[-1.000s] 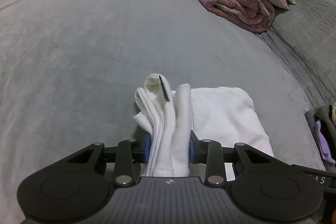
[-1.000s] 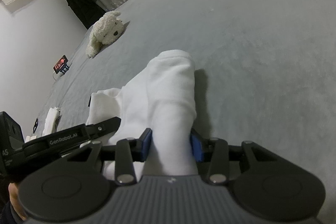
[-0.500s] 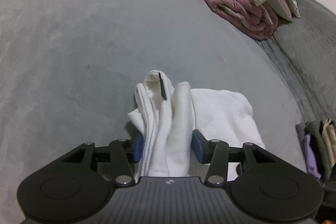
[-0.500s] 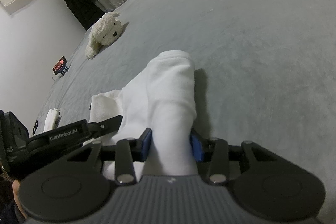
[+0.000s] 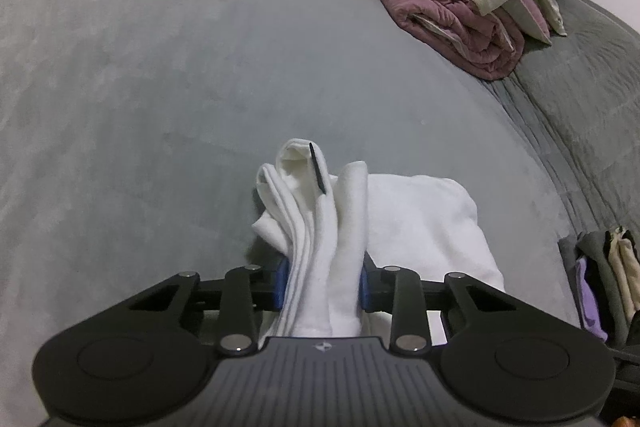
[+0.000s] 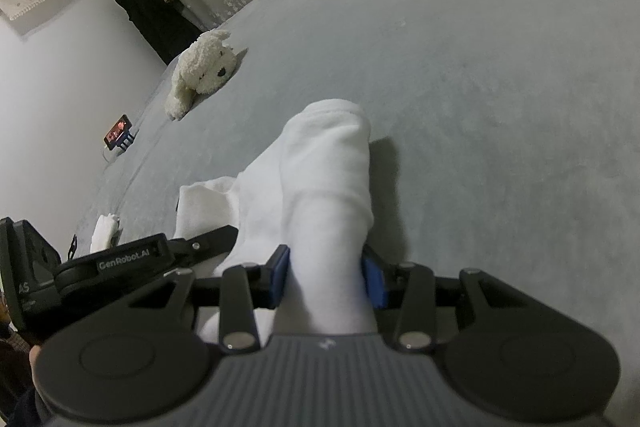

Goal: Fold clothes
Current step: 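Carry the folded white shirt with both grippers toward the clothes stack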

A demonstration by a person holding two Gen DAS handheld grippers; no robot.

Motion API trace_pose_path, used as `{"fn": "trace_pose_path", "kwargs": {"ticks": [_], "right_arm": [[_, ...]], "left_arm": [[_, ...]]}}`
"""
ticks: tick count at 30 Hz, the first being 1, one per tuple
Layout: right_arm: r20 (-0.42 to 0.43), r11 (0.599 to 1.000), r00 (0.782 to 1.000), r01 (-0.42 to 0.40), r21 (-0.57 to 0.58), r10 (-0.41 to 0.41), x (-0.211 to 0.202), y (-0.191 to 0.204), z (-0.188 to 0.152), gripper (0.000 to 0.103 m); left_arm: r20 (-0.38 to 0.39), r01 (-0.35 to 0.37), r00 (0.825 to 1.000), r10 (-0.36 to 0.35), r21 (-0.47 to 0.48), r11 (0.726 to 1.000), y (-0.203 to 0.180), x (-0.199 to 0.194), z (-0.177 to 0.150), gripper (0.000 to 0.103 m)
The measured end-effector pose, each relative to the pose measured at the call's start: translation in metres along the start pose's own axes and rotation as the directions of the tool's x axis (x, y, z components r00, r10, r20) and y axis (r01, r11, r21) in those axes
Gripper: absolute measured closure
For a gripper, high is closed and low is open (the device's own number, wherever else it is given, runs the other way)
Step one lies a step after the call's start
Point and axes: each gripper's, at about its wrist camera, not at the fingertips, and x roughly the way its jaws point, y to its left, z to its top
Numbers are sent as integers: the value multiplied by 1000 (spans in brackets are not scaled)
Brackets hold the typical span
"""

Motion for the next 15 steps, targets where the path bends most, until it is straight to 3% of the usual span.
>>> {"fn": "trace_pose_path", "kwargs": {"ticks": [15], "right_arm": [[76,999,997,-2,-51,6,-16,5,2,67]], "left_arm": [[51,27,998,-28,24,999,-8,-9,8,75]]}}
